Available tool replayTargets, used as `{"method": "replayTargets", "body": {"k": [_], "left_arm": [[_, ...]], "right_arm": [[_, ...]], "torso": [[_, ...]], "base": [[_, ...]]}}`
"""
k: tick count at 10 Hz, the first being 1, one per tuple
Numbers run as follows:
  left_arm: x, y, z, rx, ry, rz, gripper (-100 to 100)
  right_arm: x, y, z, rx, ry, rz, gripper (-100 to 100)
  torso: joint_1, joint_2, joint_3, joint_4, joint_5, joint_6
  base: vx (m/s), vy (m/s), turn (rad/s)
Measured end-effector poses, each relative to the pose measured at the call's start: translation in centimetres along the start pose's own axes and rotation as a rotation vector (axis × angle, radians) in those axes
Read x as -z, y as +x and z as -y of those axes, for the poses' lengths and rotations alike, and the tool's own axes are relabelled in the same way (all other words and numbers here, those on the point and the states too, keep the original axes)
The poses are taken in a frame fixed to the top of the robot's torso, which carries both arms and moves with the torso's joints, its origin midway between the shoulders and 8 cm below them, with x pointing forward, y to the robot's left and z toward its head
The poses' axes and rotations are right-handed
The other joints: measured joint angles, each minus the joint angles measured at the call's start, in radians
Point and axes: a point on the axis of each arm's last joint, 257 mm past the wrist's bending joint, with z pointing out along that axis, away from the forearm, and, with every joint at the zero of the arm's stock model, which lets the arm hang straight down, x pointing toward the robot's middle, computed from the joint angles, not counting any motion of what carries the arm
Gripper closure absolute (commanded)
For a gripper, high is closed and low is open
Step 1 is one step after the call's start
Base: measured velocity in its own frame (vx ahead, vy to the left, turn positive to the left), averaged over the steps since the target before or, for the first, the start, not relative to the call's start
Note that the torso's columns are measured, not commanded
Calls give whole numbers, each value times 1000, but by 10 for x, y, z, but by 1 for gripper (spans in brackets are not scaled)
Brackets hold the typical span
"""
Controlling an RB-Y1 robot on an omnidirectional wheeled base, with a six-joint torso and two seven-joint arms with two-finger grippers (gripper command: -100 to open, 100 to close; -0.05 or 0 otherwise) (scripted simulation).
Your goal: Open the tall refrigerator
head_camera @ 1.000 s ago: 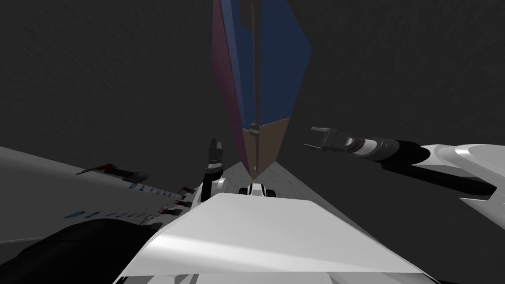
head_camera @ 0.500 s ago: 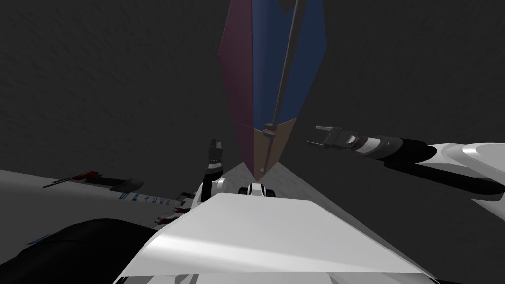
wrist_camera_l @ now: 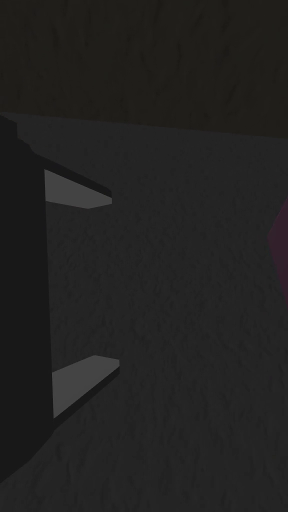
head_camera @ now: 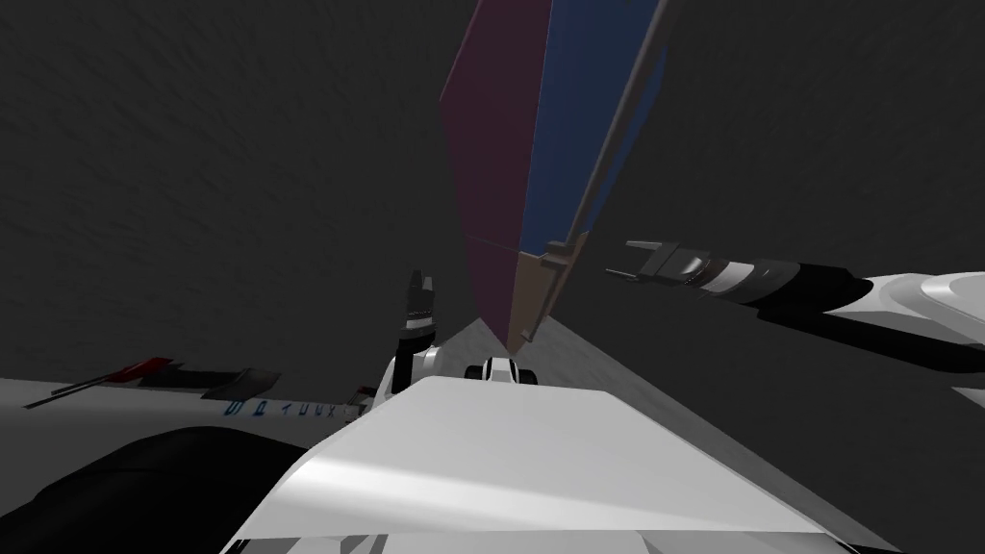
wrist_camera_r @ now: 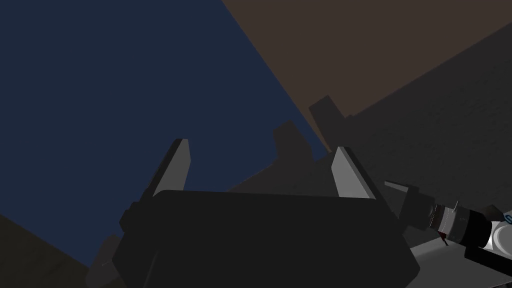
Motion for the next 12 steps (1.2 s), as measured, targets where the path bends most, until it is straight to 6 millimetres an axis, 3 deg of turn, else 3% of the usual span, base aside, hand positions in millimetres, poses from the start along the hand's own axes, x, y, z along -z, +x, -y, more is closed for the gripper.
{"method": "replayTargets", "body": {"k": [9, 12], "left_arm": [[0, 0, 0, 0, 0, 0, 0], [0, 0, 0, 0, 0, 0, 0]], "right_arm": [[26, 45, 60, 48, 143, -156, -100], [40, 60, 82, 67, 205, -212, -100]], "torso": [[3, -2, -1, -1, 1, -3], [16, -3, -2, -2, 5, -9]], "base": [[26, 233, -78], [20, 146, -73]]}}
